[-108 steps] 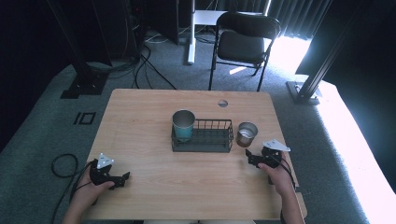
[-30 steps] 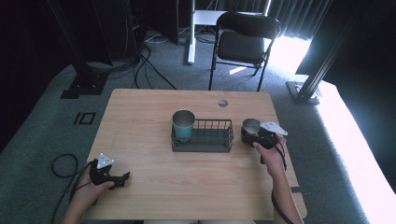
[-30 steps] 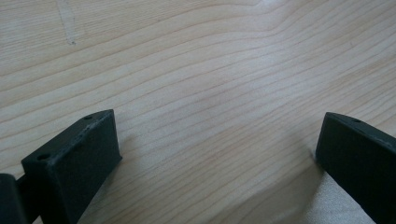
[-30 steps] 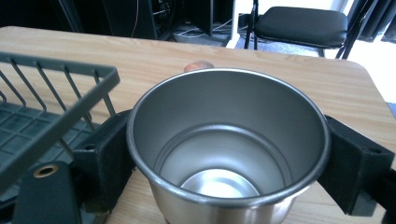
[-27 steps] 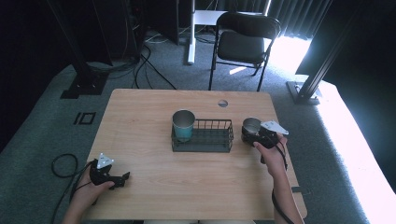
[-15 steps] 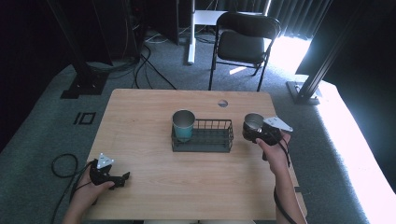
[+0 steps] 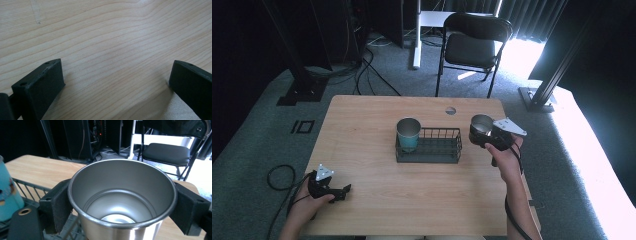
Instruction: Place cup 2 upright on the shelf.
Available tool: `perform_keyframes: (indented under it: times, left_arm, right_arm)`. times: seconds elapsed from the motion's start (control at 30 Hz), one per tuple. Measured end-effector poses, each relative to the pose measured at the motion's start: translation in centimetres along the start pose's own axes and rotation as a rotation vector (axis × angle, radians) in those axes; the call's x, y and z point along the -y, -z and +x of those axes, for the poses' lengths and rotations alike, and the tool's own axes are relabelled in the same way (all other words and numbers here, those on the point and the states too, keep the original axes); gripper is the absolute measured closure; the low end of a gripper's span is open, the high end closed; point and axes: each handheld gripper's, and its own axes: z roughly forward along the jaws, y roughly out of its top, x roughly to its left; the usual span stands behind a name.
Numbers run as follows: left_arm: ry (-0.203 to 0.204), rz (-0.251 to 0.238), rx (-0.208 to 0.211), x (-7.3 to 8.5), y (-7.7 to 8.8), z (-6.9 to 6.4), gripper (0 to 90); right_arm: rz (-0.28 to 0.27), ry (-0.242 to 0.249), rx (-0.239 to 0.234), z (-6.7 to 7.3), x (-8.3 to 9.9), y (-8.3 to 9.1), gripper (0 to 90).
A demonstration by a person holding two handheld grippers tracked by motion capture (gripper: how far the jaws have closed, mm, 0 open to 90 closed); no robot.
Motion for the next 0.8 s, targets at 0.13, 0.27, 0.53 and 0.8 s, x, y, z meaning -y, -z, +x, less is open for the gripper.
perform_keyframes:
  times: [0.13,0.27,0.53,0.8]
  left_arm:
    - [0.000,0.000,0.000,0.0,0.0,0.0,0.4]
    - [0.000,0.000,0.000,0.0,0.0,0.0,0.4]
    - [-0.003,0.000,-0.001,0.0,0.0,0.0,0.4]
    - [-0.002,0.000,-0.001,0.0,0.0,0.0,0.4]
  right_arm:
    - [-0.016,0.008,-0.012,0.6,-0.8,0.0,14.5]
    - [-0.017,0.023,-0.029,1.3,-1.3,-0.2,14.5]
    - [-0.023,0.045,-0.072,2.9,-2.3,-0.5,14.5]
    - [-0.031,0.057,-0.121,4.8,-2.7,-1.4,14.6]
